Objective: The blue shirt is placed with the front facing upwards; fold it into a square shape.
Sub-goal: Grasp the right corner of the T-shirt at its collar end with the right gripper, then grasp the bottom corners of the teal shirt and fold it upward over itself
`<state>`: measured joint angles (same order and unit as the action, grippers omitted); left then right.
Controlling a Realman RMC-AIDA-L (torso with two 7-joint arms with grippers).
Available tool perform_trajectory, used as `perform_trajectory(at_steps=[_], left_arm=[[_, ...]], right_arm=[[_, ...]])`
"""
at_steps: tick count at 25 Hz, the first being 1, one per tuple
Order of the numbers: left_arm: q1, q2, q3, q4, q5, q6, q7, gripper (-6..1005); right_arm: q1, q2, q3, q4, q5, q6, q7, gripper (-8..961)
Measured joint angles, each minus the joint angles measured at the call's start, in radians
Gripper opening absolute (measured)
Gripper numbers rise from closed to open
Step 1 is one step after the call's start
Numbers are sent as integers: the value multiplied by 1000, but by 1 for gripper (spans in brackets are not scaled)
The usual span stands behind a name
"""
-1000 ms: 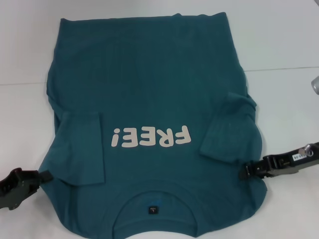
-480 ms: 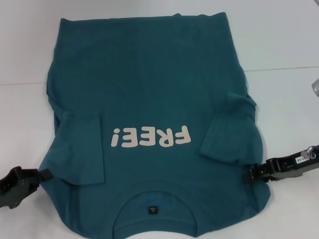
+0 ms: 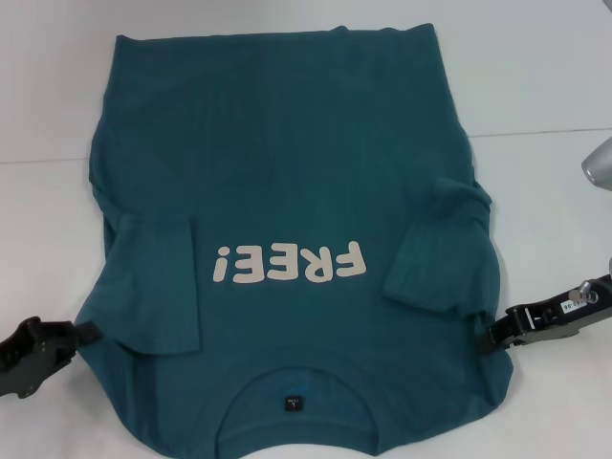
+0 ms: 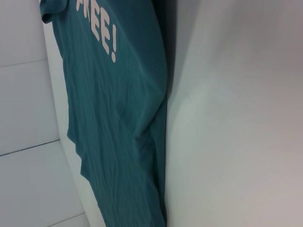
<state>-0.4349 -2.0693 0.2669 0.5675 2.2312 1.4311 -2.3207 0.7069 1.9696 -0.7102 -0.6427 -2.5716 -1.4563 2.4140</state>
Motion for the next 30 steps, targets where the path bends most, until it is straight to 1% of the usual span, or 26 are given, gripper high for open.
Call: perform_trajectory(at_steps=[4, 7, 12, 15, 17, 22, 25, 30], left_arm=[[1, 0, 0, 0, 0, 0, 0, 42], [0, 0, 3, 0, 0, 0, 1, 42], [-1, 1, 16, 3, 10, 10, 5, 41], [-1, 3, 23, 8, 15, 24, 13, 41], [-1, 6, 26, 22, 32, 52, 23, 41], [3, 15, 26, 80, 110, 137, 24, 41], [9, 18, 27, 110, 151, 192, 26, 41], [27, 18, 28, 163, 207, 272, 26, 42]], right_arm=[[0, 0, 0, -1, 0, -1, 0, 387], [-4, 0, 0, -2, 2, -6, -7, 157], [-12, 0, 5, -5, 6, -22, -25, 43], [-29, -9, 10, -21, 6, -73, -38, 43], [-36, -10, 10, -31, 6, -86, -39, 43], [-98, -15, 12, -121, 6, -156, -30, 43], [-125, -28, 12, -142, 3, -177, -28, 43], [-147, -50, 12, -147, 3, -215, -35, 43]])
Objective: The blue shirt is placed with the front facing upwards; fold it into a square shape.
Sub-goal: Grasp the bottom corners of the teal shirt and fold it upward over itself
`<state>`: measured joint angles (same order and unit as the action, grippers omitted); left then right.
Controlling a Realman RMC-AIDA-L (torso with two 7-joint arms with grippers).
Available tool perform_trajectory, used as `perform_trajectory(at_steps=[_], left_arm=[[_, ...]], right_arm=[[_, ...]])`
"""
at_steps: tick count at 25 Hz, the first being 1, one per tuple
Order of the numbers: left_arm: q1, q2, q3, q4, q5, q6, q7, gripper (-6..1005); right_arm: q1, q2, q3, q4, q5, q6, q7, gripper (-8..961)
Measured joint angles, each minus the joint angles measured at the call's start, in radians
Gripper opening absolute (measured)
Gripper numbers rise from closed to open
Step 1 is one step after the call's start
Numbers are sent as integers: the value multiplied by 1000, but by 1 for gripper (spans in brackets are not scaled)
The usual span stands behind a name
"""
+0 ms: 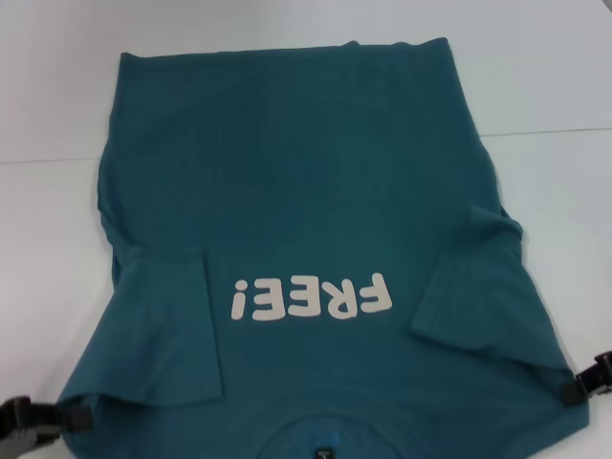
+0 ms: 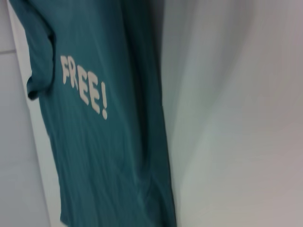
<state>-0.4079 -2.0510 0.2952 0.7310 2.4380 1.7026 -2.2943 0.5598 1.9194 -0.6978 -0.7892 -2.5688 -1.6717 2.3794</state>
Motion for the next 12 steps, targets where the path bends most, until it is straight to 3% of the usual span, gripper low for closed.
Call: perform_trajectory(at_steps=[12], left_arm=[[48, -12, 22, 39, 79, 162, 57, 43]], right_arm=[[-67, -3, -1, -28, -4, -123, -32, 43]])
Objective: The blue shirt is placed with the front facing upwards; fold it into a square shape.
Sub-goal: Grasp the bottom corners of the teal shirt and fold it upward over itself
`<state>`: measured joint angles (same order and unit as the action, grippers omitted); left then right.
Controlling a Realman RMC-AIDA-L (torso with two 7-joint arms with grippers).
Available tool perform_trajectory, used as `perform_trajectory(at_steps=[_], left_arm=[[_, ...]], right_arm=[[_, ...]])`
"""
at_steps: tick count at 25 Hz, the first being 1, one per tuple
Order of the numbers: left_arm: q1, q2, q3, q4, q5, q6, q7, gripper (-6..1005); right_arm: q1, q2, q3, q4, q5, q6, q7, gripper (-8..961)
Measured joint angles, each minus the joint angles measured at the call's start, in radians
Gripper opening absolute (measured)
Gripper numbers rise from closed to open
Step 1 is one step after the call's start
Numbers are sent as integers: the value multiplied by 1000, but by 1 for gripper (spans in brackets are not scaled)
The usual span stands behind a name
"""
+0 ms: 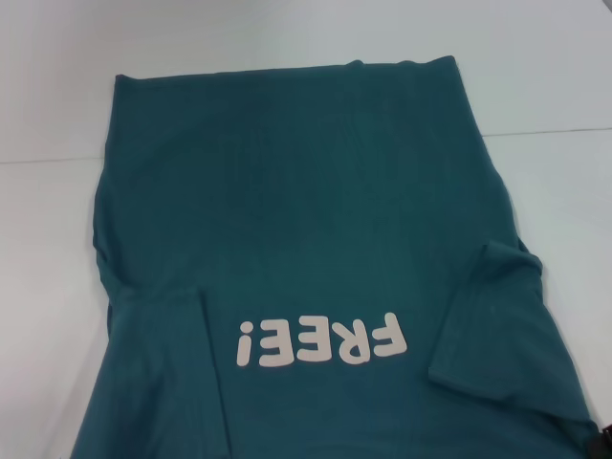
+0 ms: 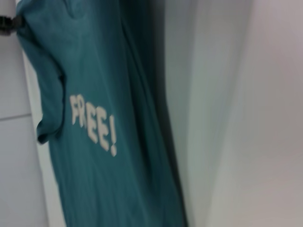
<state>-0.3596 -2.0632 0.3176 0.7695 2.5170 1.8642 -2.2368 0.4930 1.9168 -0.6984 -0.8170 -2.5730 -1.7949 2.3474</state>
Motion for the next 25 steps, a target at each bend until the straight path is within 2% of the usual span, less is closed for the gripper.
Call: perform_trajectory(at_steps=[6, 11, 17, 22, 25], left_arm=[[5, -4, 6, -1, 38, 8, 11, 44], [5, -7, 25, -1, 49, 12, 9, 44], [-9, -5, 15, -20, 6, 24, 28, 45], [-77, 12, 14, -82, -68, 24, 9, 45], [-146, 27, 13, -119, -77, -41, -59, 46]], right_arm=[[-18, 1, -6, -11, -5, -17, -19, 43], [-20, 17, -6, -11, -48, -22, -36, 43], [-13, 20, 30, -11, -4, -36, -70, 43], [9, 9, 96, -1, 95, -52, -97, 43], [31, 5, 149, 1, 132, -31, -70, 43]])
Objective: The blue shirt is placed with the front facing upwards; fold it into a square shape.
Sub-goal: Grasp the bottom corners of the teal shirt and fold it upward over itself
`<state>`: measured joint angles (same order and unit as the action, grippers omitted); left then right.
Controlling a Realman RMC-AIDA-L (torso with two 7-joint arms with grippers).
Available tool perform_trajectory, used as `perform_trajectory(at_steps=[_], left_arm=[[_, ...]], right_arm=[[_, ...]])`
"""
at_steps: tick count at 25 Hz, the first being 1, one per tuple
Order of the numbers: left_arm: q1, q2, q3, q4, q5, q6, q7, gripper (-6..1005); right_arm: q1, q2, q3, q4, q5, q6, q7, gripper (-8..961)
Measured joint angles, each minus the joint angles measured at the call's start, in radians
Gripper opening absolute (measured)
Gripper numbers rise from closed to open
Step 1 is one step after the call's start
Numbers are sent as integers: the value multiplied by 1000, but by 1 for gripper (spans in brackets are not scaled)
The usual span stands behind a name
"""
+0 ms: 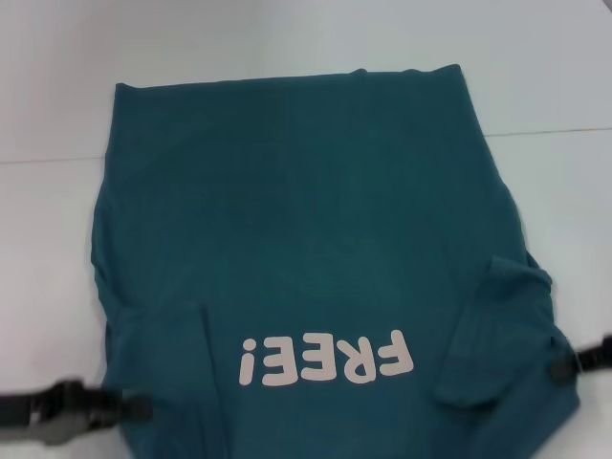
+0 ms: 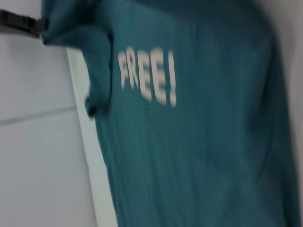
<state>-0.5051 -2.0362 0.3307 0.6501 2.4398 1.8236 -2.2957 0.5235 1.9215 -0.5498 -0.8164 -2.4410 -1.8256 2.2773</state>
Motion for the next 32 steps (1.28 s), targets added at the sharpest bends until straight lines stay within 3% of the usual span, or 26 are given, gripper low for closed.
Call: perform_trajectory(at_steps=[5, 15, 32], left_arm=[[-99, 15, -1, -37, -26, -144, -101, 46], [-270, 33, 29, -118, -29, -419, -156, 47], [-392, 34, 251, -141, -28, -776, -317, 49]], right_arm=[[24, -1, 56, 1, 49, 81, 85, 43], [84, 9, 50, 1, 75, 289, 180, 43], [175, 13, -30, 118, 72, 642, 213, 42]])
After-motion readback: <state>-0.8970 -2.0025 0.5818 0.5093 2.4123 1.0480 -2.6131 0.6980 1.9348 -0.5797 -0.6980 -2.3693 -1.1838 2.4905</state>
